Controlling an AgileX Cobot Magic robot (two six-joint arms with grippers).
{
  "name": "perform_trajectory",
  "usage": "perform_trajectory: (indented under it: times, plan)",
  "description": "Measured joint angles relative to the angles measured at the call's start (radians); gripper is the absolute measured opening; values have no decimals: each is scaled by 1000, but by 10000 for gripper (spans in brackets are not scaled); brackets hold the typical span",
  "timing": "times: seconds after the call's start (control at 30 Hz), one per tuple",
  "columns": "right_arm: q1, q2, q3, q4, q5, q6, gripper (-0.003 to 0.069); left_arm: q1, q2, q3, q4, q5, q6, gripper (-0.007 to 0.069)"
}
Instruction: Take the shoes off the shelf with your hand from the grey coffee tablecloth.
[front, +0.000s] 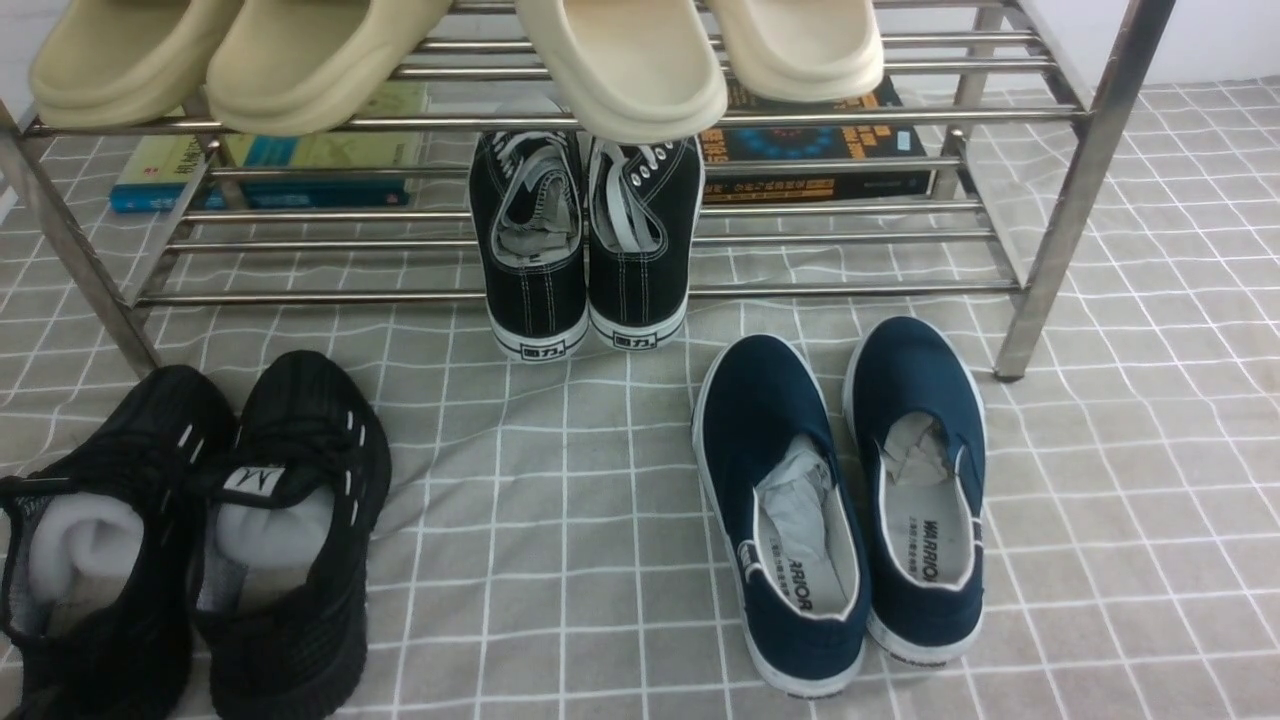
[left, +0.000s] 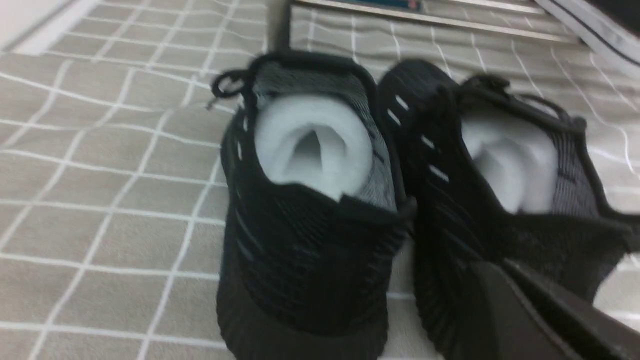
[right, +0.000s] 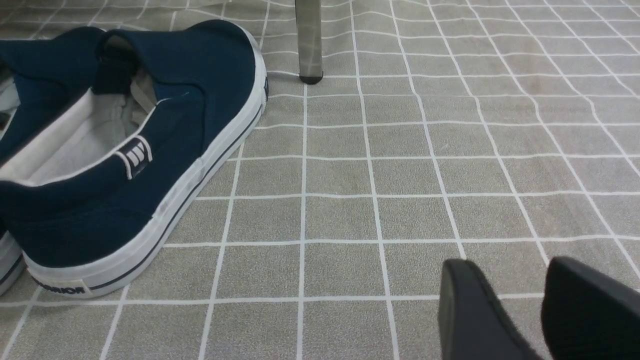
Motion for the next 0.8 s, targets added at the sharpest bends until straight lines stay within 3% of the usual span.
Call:
perform_trajectory:
  times: [0.8]
  plan:
    - [0, 0, 0, -1, 0, 0, 239, -2, 0, -1, 1, 12, -2, 51]
